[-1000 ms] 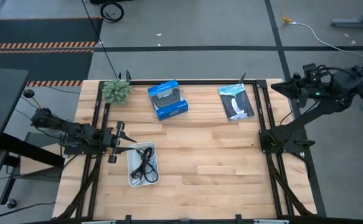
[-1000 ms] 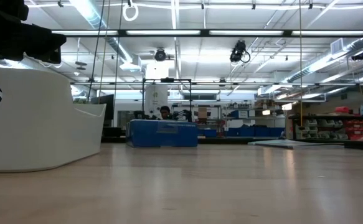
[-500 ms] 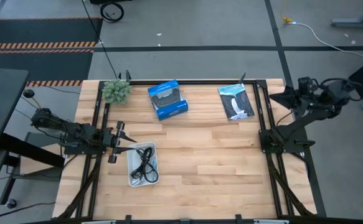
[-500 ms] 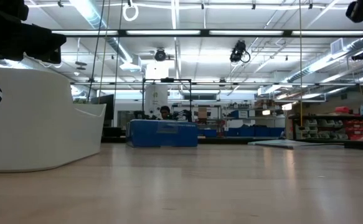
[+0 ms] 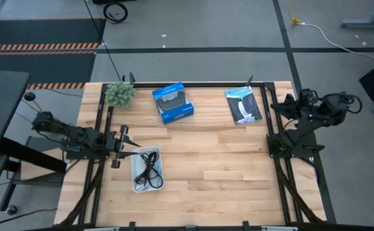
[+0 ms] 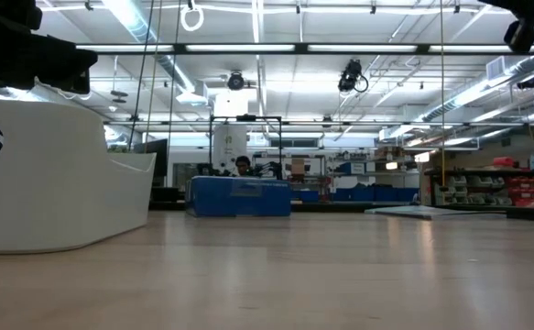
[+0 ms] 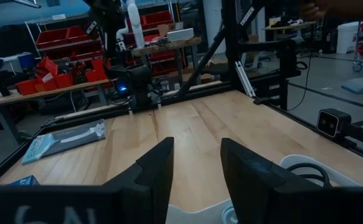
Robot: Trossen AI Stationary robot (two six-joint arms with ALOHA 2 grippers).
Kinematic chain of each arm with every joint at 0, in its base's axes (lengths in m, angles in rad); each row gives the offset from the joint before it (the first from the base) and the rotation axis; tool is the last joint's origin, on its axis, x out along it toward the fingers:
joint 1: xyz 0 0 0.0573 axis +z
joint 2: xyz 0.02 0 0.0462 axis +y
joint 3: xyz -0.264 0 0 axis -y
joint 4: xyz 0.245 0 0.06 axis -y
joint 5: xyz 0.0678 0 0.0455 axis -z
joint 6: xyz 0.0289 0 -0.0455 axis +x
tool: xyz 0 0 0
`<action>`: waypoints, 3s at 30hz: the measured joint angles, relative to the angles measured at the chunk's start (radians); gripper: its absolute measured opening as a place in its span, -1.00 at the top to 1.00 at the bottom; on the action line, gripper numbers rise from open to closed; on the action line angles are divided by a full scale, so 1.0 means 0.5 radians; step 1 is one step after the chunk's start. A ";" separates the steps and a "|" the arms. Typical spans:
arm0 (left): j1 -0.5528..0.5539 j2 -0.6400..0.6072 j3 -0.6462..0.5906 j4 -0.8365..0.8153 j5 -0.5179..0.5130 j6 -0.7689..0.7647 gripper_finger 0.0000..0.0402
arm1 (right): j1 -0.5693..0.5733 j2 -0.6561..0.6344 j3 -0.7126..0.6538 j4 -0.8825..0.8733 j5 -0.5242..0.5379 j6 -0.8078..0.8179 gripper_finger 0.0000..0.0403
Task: Pick and place USB-C Cables
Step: Return to Home Position
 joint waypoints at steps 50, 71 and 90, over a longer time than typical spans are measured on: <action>0.000 0.000 0.000 -0.013 0.000 0.000 0.29 | -0.056 0.008 -1.455 1.502 -0.251 -0.421 0.77; 0.000 0.000 0.001 -0.012 0.000 0.000 0.29 | -0.056 0.034 -1.453 1.507 -0.262 -0.470 0.77; 0.000 0.000 0.000 -0.013 0.000 0.000 0.29 | -0.056 0.034 -1.452 1.507 -0.262 -0.470 0.77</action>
